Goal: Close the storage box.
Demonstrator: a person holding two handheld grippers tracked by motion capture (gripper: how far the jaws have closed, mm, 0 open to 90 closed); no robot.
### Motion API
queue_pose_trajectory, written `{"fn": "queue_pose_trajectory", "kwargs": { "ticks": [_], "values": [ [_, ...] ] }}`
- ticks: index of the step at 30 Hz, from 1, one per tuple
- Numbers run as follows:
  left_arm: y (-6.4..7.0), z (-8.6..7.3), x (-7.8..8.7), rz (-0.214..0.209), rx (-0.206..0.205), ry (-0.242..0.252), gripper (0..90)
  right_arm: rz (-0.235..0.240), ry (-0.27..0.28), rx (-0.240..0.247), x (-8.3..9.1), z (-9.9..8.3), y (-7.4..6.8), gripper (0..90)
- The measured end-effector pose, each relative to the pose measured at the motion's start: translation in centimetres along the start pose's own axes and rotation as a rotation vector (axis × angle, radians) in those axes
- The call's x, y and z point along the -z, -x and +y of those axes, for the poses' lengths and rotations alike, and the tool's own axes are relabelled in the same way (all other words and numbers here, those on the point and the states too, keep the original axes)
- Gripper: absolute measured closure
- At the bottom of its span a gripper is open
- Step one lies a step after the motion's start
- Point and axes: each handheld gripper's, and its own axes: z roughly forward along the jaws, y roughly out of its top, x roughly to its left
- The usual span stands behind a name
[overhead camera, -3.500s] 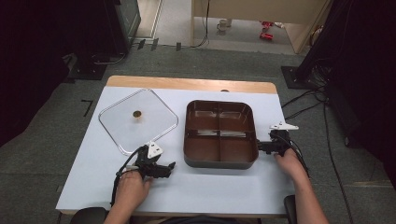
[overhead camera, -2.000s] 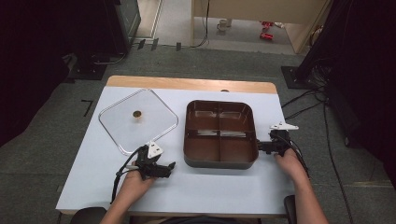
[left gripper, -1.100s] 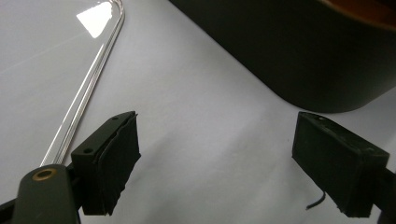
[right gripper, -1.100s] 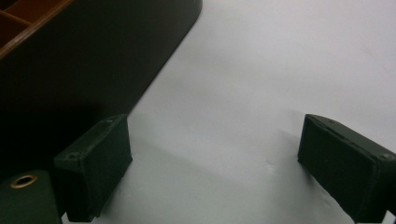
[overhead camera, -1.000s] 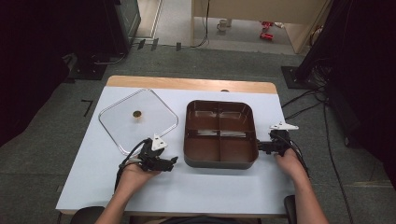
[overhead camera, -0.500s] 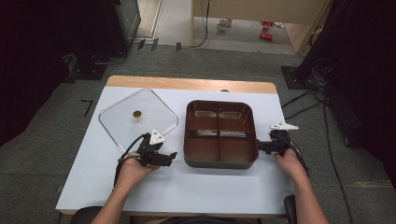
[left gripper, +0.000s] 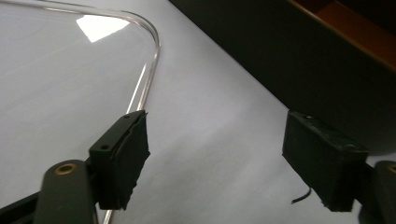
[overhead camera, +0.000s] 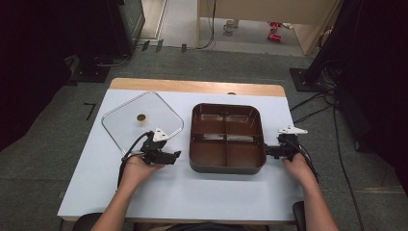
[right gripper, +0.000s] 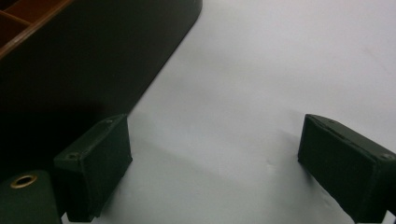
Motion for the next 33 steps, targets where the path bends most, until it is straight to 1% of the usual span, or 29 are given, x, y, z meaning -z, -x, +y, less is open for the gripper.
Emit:
{"fn": "queue_pose_trajectory", "kwargs": {
  "ticks": [2,3,7,9,11,13,21,23,25,27,30,32,33],
  "values": [
    [-0.3,0.3,0.0,0.004,-0.004,-0.003,24.0,0.0,0.0,0.0,0.0,0.0,0.0,9.0],
    [-0.4,0.3,0.0,0.005,0.003,0.005,24.1,0.0,0.0,0.0,0.0,0.0,0.0,9.0],
    [-0.9,0.6,0.1,0.004,0.011,0.01,24.7,0.0,0.001,-0.002,0.0,0.0,0.0,9.0],
    [-1.3,0.7,0.2,0.013,0.017,0.018,25.2,0.0,0.001,-0.001,0.0,0.0,0.0,9.0],
    [-1.6,0.9,0.3,0.016,0.029,0.011,26.2,0.0,0.0,-0.001,0.0,0.0,0.0,9.0],
    [-1.9,1.0,0.4,0.019,0.023,0.01,26.2,0.0,0.001,-0.001,0.0,0.0,0.0,9.0],
    [-3.4,1.8,0.8,0.03,0.046,0.026,26.7,0.0,0.0,-0.001,0.0,0.0,0.0,9.0],
    [-3.7,1.9,0.8,0.028,0.049,0.024,26.7,0.0,0.0,-0.001,0.0,0.0,0.0,9.0],
    [-4.1,2.1,0.8,0.036,0.052,0.022,26.7,0.0,0.0,-0.001,0.0,0.0,0.0,9.0],
    [-4.5,2.2,0.9,0.034,0.062,0.027,26.9,0.0,0.0,-0.001,0.0,0.0,0.0,9.0],
    [-4.9,2.4,0.9,0.053,0.053,0.016,27.0,0.0,0.0,0.0,0.0,0.0,0.0,9.0],
    [-5.3,2.5,1.0,0.052,0.058,0.019,27.9,0.0,0.0,-0.001,0.0,0.0,0.0,9.0],
    [-5.6,2.6,1.0,0.059,0.06,0.021,29.7,0.0,0.0,-0.001,0.0,0.0,0.0,9.1]
  ]
}}
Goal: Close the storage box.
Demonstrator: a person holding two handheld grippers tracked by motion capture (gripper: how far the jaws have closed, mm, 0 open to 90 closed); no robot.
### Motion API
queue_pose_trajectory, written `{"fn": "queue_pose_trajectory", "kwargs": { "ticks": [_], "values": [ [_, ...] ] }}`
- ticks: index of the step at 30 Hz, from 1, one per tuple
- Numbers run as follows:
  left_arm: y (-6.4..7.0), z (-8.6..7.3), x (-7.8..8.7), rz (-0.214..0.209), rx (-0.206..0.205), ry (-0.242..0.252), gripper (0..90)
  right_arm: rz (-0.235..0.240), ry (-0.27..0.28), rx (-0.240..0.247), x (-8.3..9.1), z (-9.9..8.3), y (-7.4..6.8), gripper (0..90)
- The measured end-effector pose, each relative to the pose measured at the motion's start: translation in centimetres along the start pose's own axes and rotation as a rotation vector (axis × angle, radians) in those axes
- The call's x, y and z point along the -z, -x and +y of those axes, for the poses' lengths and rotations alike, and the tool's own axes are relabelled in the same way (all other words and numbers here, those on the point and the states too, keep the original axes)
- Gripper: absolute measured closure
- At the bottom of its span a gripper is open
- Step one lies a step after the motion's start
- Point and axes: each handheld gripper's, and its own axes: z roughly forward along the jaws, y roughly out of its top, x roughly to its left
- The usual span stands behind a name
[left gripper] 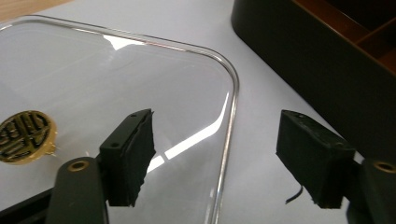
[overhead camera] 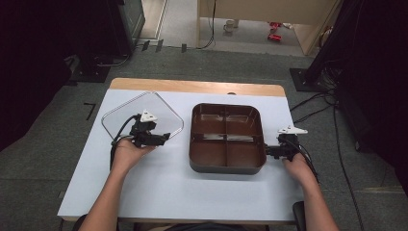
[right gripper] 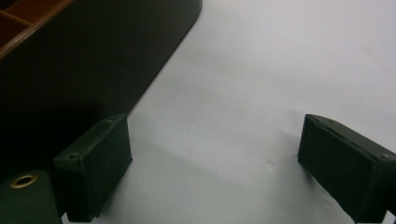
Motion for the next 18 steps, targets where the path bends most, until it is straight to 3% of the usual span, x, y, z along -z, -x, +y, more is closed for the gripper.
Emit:
{"fn": "queue_pose_trajectory", "kwargs": {
  "ticks": [4,18],
  "values": [
    [-0.9,0.2,0.1,0.004,0.027,0.01,29.8,0.0,0.0,0.0,0.0,0.0,0.0,9.0],
    [-3.5,1.3,0.3,0.025,0.052,0.038,31.3,0.0,0.0,0.0,0.0,0.0,0.0,9.0]
  ]
}}
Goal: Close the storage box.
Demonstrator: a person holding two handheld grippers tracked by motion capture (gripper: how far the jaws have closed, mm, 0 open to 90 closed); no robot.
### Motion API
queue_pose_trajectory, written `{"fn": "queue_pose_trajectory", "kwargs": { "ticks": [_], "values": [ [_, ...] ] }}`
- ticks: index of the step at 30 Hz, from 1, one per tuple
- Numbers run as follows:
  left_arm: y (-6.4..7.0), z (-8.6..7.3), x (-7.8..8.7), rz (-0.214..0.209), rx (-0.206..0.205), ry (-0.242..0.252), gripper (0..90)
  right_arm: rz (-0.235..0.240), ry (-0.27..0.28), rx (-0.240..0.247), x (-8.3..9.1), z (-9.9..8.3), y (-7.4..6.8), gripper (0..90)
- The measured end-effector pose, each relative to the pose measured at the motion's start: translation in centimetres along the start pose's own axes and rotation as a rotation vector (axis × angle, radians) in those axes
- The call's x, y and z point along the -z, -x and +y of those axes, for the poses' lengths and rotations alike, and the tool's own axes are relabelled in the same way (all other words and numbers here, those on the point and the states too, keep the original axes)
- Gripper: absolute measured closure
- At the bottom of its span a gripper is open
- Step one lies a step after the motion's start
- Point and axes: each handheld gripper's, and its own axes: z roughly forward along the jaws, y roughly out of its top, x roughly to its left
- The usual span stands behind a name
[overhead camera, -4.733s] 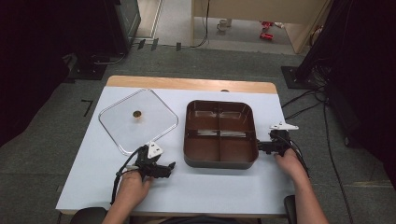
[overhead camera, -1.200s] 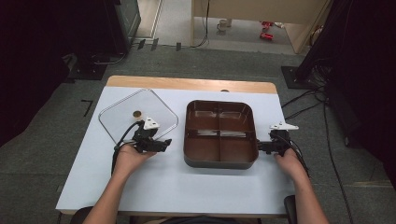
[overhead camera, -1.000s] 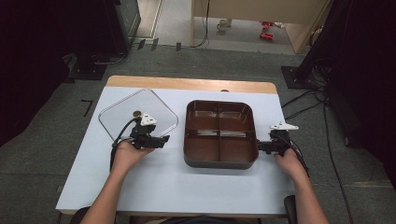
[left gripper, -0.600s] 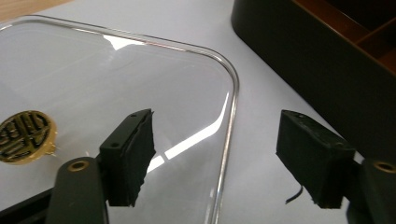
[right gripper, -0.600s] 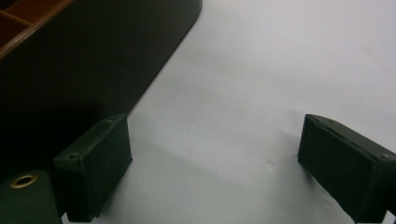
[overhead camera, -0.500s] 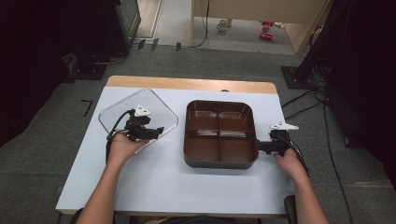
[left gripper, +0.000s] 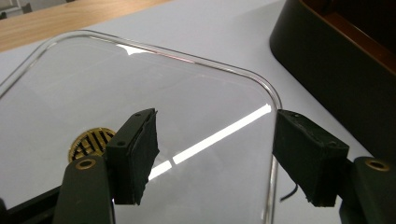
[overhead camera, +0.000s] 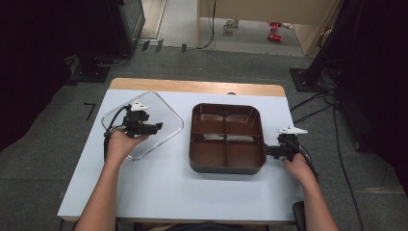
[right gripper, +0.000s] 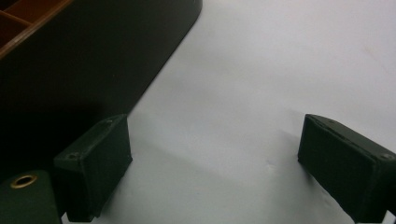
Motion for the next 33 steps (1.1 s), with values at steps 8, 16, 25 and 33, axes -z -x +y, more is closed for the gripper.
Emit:
{"fn": "queue_pose_trajectory", "kwargs": {
  "ticks": [8,16,25,33],
  "values": [
    [-2.0,0.4,-0.3,-0.001,0.04,0.01,32.4,0.0,0.002,-0.001,0.0,0.0,0.0,9.0],
    [-3.9,0.4,-0.7,0.063,0.054,0.019,36.1,0.0,0.001,0.0,0.0,0.0,0.0,9.0],
    [-5.2,-1.0,-1.5,0.095,0.096,-0.011,39.9,0.0,0.002,-0.001,0.0,0.0,0.0,9.0],
    [-5.5,-1.8,-2.3,0.114,0.109,-0.037,49.8,0.0,0.002,-0.001,0.0,0.0,0.0,9.0]
  ]
}}
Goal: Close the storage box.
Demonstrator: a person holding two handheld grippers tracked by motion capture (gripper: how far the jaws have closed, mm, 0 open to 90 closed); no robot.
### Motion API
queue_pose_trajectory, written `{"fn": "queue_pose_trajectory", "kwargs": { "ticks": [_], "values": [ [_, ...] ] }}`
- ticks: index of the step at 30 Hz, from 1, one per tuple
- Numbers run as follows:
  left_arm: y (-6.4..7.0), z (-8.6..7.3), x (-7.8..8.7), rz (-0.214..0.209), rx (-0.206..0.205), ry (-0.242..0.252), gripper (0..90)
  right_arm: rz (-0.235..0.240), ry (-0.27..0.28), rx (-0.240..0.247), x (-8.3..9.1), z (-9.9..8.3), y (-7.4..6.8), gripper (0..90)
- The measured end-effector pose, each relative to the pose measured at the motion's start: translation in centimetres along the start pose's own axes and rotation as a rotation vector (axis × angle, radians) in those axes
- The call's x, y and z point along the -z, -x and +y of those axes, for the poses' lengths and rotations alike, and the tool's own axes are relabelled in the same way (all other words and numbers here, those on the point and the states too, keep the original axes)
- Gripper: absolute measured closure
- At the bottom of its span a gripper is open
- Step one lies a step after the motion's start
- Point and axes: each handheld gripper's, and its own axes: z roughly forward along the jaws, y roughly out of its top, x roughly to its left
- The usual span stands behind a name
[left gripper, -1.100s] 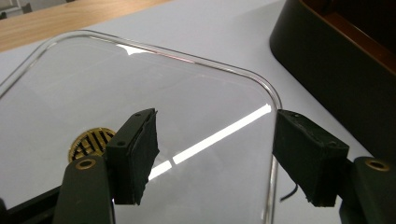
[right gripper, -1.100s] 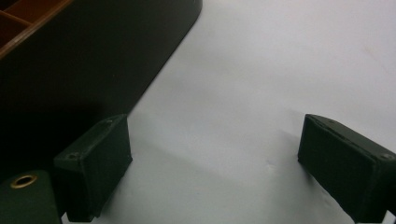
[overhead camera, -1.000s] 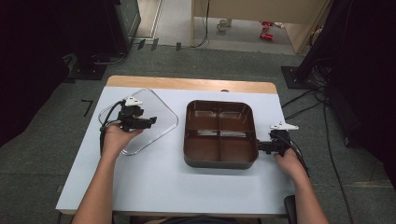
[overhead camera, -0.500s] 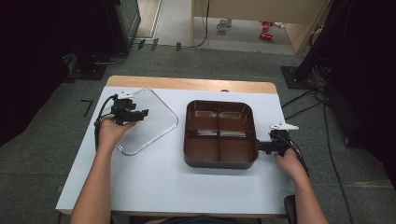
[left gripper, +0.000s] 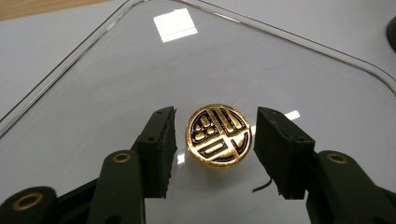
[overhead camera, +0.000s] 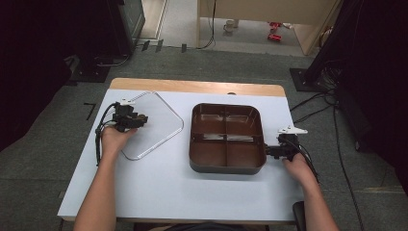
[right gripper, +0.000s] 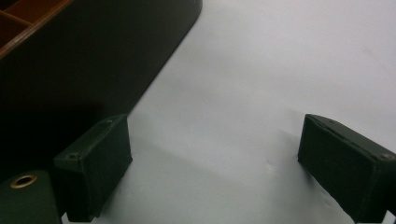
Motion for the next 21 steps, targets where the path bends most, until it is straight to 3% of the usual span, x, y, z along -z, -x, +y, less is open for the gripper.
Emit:
{"fn": "queue_pose_trajectory", "kwargs": {
  "ticks": [4,7,9,21],
  "values": [
    [0.19,-0.17,-0.17,-0.002,-0.011,-0.004,53.1,0.0,0.0,0.0,0.0,0.0,0.0,9.0],
    [0.01,-0.47,-0.29,-0.001,0.006,0.006,57.8,0.0,0.001,-0.001,0.0,0.0,0.0,9.0],
    [-0.1,-0.57,-0.4,-0.011,0.02,0.012,58.0,0.0,0.0,-0.001,0.0,0.0,0.0,9.1],
    [0.25,-0.65,-0.43,0.017,0.005,0.018,59.0,0.0,0.001,0.0,0.0,0.0,0.0,9.1]
  ]
}}
